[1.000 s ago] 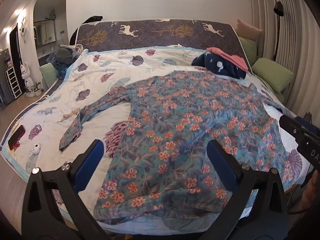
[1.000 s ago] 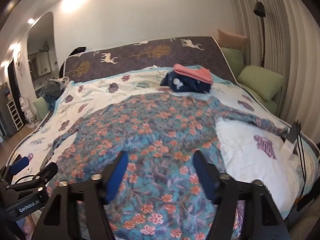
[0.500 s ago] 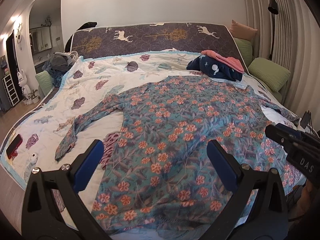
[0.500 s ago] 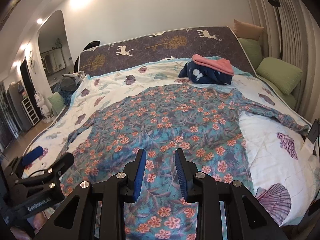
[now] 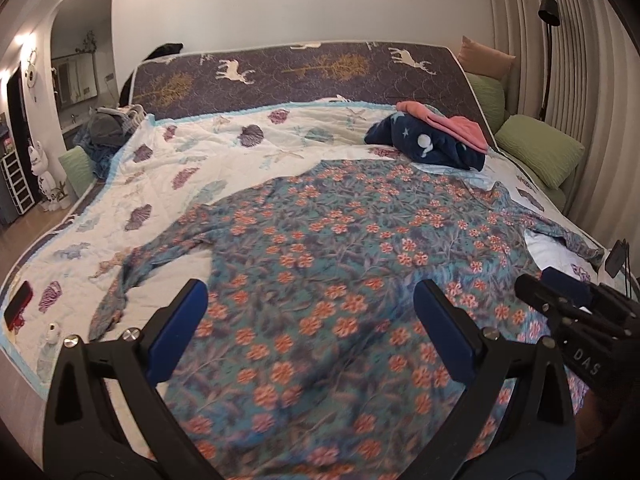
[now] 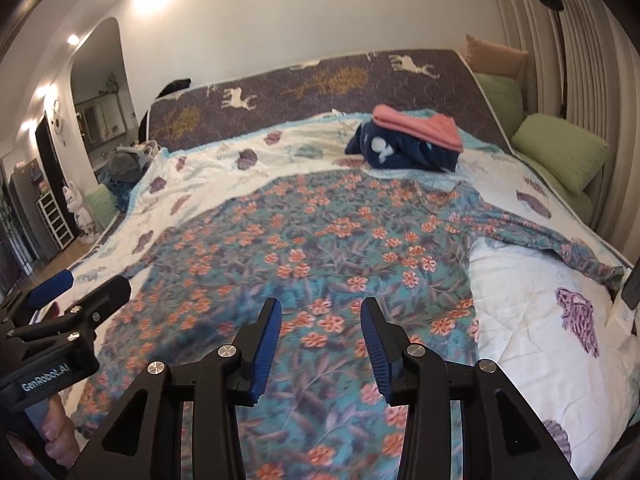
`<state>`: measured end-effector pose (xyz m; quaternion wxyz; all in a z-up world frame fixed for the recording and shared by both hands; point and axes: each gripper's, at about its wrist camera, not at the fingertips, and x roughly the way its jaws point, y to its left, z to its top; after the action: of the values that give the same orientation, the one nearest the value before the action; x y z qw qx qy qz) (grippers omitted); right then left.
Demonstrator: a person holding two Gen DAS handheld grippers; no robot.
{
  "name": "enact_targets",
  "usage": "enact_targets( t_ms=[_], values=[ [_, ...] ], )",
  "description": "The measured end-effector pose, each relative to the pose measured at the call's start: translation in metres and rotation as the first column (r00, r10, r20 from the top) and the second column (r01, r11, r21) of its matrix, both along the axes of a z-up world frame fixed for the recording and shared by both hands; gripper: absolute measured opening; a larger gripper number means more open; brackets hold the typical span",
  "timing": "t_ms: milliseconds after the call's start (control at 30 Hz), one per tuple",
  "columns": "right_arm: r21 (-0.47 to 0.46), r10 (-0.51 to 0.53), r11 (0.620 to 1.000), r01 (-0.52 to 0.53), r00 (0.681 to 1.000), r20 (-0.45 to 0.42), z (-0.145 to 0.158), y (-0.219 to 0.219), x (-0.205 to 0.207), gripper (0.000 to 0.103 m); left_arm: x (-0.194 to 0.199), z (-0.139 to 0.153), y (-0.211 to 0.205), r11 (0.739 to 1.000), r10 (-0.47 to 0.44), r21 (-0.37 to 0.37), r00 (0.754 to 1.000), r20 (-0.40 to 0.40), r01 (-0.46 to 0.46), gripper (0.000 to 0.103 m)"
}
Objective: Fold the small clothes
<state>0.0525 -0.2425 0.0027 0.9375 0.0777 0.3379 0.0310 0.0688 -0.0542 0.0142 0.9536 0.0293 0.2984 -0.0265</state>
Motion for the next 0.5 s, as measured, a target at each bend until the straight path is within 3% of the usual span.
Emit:
enact_targets(
  t_ms=[400, 500],
  values=[
    [-0.006, -0.034, 0.999, 0.033, 0.998, -0.057, -0.018, -0.03, 0.04, 0.042, 0.045, -0.002, -0.033, 0.997, -0.053, 0.05, 0.998, -0.031, 0.054, 0.102],
    [0.0, -0.041, 0.999, 0.041, 0.996, -0.081, -0.018, -0.032, 0.043, 0.042, 0.052, 0.002, -0.037, 0.997, -0.066, 0.051, 0.998, 0.014, 0.066, 0.102]
  ],
)
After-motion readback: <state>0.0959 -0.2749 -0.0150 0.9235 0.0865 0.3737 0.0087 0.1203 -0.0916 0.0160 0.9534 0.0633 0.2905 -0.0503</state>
